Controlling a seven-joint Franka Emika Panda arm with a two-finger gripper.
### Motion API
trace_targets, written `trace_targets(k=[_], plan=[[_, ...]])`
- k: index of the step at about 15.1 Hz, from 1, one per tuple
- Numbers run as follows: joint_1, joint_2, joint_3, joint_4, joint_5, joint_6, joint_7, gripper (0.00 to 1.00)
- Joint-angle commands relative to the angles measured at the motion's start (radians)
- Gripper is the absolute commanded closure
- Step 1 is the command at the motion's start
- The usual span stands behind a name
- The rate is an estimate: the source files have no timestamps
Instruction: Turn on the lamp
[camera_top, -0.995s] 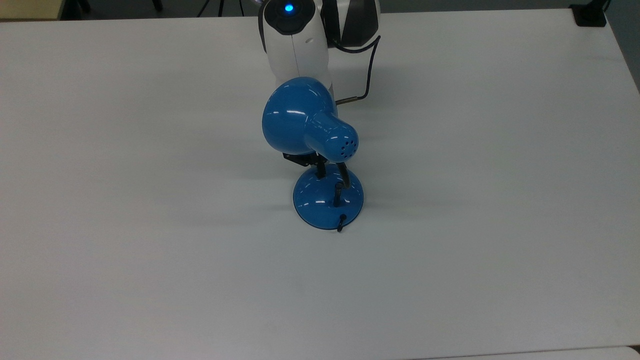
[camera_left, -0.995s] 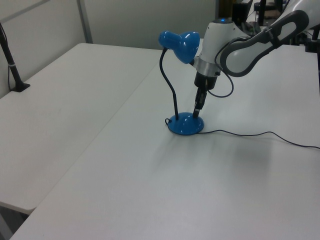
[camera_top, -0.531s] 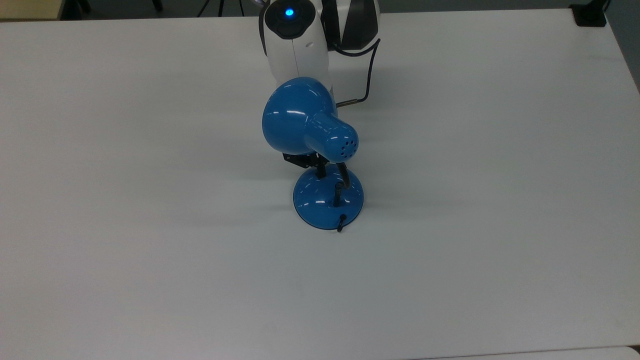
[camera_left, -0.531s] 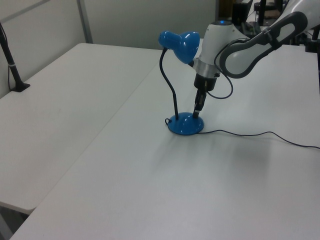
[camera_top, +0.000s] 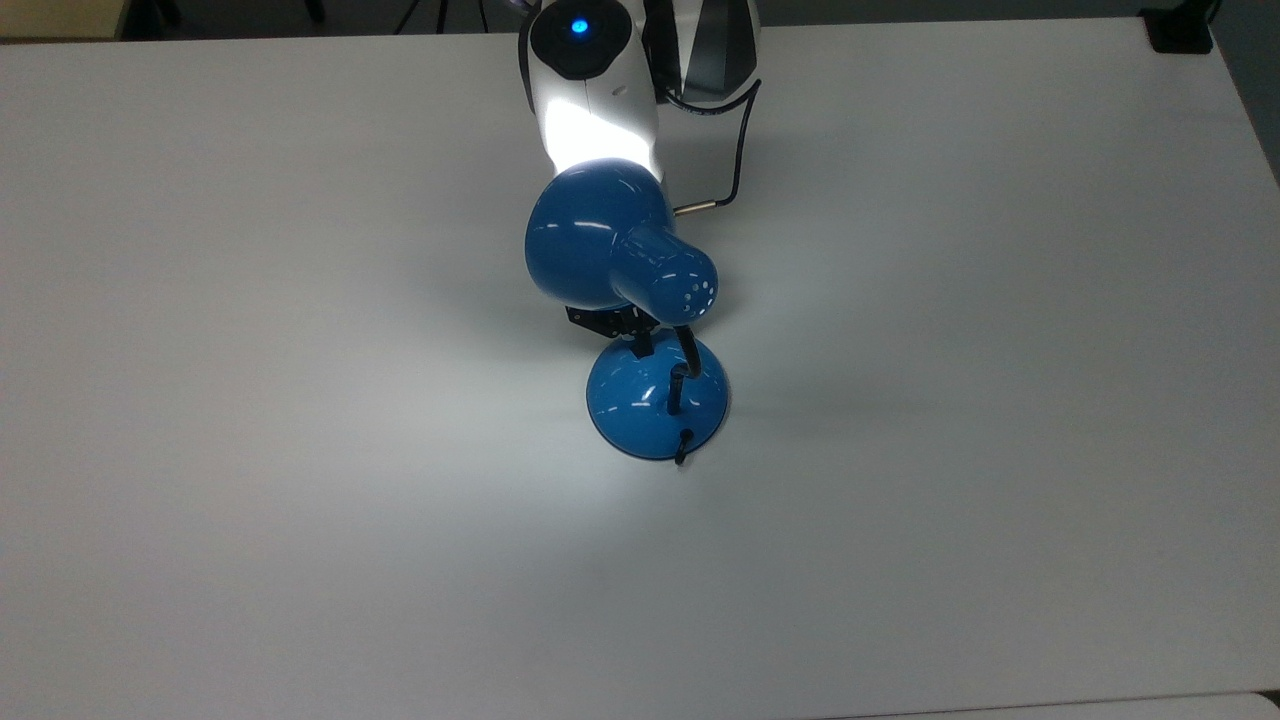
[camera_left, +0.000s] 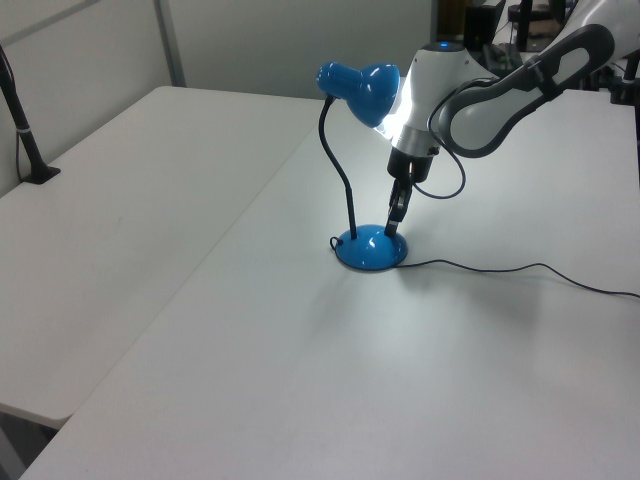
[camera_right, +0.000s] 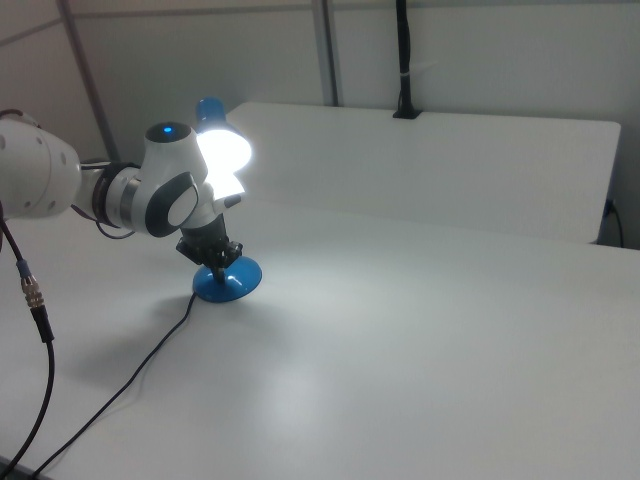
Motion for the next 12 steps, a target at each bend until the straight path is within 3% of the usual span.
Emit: trace_targets(k=[1, 2, 4, 5, 7, 9, 12], plan=[[0.000, -0.072, -0.002, 0.005, -0.020, -0.185, 0.018, 1.00], [-0.002, -0.102, -0.002, 0.005, -0.020, -0.258, 0.012, 0.97], [-0.009, -0.157, -0.002, 0.005, -0.022, -0.401, 0.010, 0.78], [-0.015, -0.187, -0.002, 0.005, -0.025, -0.464, 0.010, 0.55], [-0.028, -0.240, -0.002, 0.005, -0.042, -0.566, 0.009, 0.21], [-0.060, -0.312, -0.005, 0.002, -0.059, -0.650, -0.033, 0.03], [-0.095, -0.421, -0.030, 0.006, -0.056, -0.693, -0.034, 0.00]])
